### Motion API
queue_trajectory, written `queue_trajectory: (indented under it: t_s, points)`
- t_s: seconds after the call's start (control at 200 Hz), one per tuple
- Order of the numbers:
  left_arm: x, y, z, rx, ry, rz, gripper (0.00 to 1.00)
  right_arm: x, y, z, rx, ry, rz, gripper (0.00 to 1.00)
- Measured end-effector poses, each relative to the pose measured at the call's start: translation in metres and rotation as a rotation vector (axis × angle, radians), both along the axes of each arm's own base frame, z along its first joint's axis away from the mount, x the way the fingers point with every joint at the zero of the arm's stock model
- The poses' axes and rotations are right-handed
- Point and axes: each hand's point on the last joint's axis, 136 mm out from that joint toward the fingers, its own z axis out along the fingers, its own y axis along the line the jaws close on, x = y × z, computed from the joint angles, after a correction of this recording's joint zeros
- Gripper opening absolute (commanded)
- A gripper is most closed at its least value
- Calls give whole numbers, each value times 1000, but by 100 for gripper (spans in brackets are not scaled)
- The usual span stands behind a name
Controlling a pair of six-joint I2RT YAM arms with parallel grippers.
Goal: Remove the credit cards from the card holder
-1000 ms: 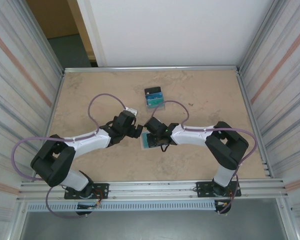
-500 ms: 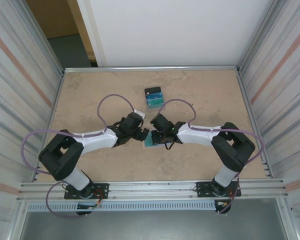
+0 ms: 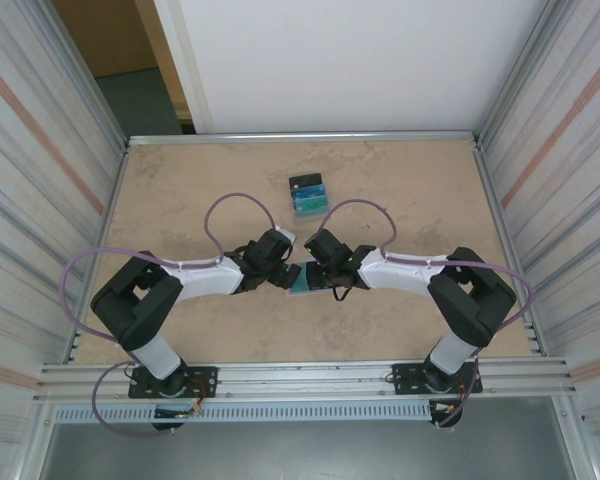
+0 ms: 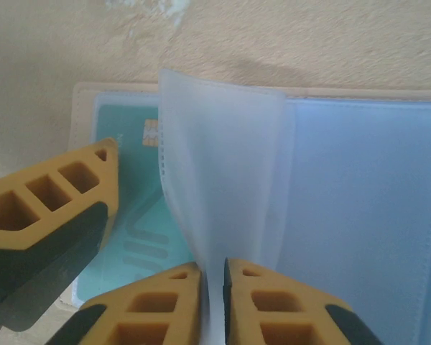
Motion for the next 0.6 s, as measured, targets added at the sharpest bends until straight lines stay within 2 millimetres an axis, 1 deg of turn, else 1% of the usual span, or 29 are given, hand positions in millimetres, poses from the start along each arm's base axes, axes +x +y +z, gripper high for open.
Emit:
queue_trajectory:
  t_s: [0.2, 0.296, 0.476, 0.601]
  points:
    - [0, 0, 0, 0, 0, 0, 99, 9, -20, 4, -25, -25, -64, 19]
    - [0, 0, 0, 0, -1, 0, 99, 12, -32, -1, -52, -25, -92, 20]
    - [-1, -1, 1, 3, -3, -2, 99, 12, -53, -13, -94, -7, -132, 20]
    - [-2, -2, 1, 5, -4, -5, 99, 13, -58, -13, -105, -17, -146, 22]
